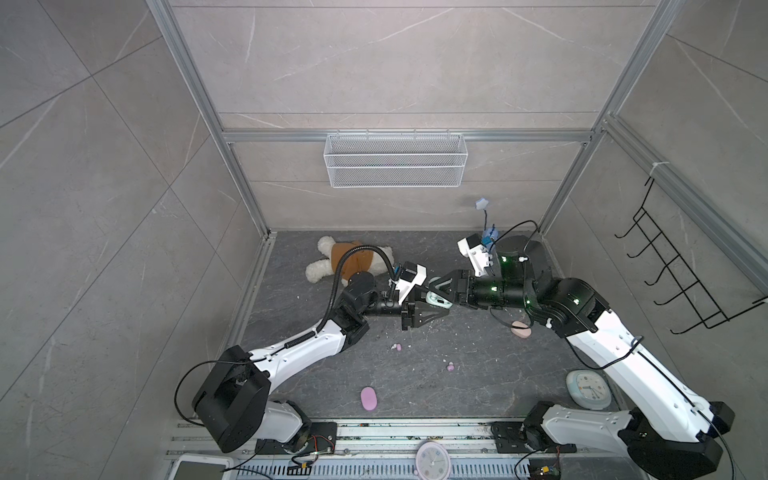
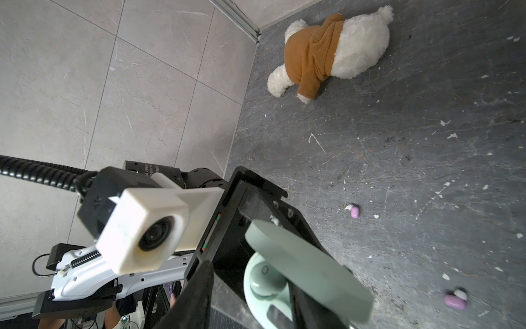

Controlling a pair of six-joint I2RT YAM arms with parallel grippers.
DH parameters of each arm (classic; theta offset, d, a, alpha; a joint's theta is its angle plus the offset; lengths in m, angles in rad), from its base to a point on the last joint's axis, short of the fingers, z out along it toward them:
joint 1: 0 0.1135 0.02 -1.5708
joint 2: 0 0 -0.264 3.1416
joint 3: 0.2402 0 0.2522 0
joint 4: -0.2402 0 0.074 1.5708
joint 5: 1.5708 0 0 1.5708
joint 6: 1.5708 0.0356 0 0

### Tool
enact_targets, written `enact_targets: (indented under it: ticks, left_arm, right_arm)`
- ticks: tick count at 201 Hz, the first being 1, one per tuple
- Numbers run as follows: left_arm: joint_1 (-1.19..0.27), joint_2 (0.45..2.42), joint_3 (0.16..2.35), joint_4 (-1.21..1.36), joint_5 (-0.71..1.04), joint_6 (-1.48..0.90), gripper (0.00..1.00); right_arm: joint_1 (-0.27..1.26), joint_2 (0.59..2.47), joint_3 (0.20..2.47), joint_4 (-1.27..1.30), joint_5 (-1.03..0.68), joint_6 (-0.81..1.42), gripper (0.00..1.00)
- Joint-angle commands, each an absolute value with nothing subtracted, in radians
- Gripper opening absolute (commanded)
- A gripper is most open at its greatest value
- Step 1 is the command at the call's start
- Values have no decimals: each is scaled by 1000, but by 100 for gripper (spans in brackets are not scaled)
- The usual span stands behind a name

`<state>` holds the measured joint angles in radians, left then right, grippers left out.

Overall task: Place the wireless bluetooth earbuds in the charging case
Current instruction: 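Press the mint earbud down into the empty slot with the right gripper, then push the mint case lid down shut with the right gripper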

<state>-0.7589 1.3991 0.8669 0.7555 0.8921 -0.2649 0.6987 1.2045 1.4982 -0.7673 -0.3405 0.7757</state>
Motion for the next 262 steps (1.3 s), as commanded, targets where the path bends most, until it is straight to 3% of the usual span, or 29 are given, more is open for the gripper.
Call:
enact_targets:
  ticks: [1,74,149,196,262]
  left_arm:
    - [-763,1365,903,806,896,-236,25]
    - [-763,1364,901,791,886,-229,25]
    - [-763,1342,865,731,865,-203,25]
    - [-771,1312,865,678,864,-171,25]
    - [-775,1306,865,679,862,-165,25]
  right_arm:
    - [708,1203,1518,-785,-347,756,46]
    - [714,1178,1562,-847,-314,750,46]
    - [697,1234,1771,-1120,-196,723,45]
    - [581,1355,1880,-1186,-250,681,33]
    - [578,1430,1899,-1169,-355,661,27]
